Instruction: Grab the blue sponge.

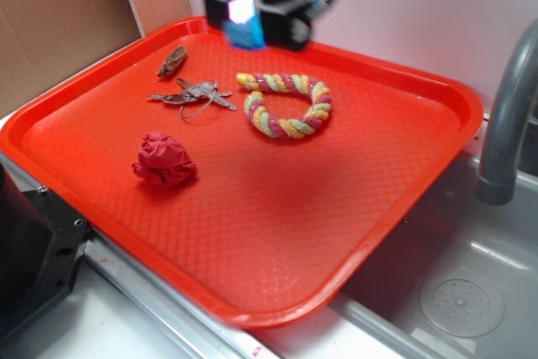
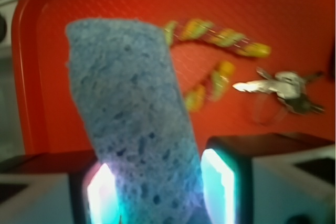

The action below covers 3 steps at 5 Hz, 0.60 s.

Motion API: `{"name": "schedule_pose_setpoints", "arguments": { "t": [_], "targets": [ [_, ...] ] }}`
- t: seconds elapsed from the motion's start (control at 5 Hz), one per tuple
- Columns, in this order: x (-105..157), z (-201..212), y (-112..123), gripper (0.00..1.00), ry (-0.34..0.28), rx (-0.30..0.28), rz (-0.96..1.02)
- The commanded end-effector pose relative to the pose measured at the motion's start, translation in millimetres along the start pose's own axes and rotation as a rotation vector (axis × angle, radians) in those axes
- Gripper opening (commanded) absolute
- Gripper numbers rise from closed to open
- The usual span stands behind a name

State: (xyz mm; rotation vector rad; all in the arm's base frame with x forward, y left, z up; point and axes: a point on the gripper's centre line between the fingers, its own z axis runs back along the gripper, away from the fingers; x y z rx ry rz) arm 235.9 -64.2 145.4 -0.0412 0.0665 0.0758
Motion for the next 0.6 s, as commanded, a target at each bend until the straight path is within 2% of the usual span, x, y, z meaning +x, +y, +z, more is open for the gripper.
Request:
{"name": "schedule_pose_setpoints", "arguments": {
  "t": [0.0, 0.2, 0.4],
  "targets": [
    [-38.3, 58.7, 63.7, 0.00, -0.116, -0.055, 0.025],
    [-47.0, 57.5, 76.5, 0.00, -0.154, -0.088, 0.049],
    [-45.0, 58.6, 88.0, 0.00, -0.170, -0.135, 0.025]
  ]
}}
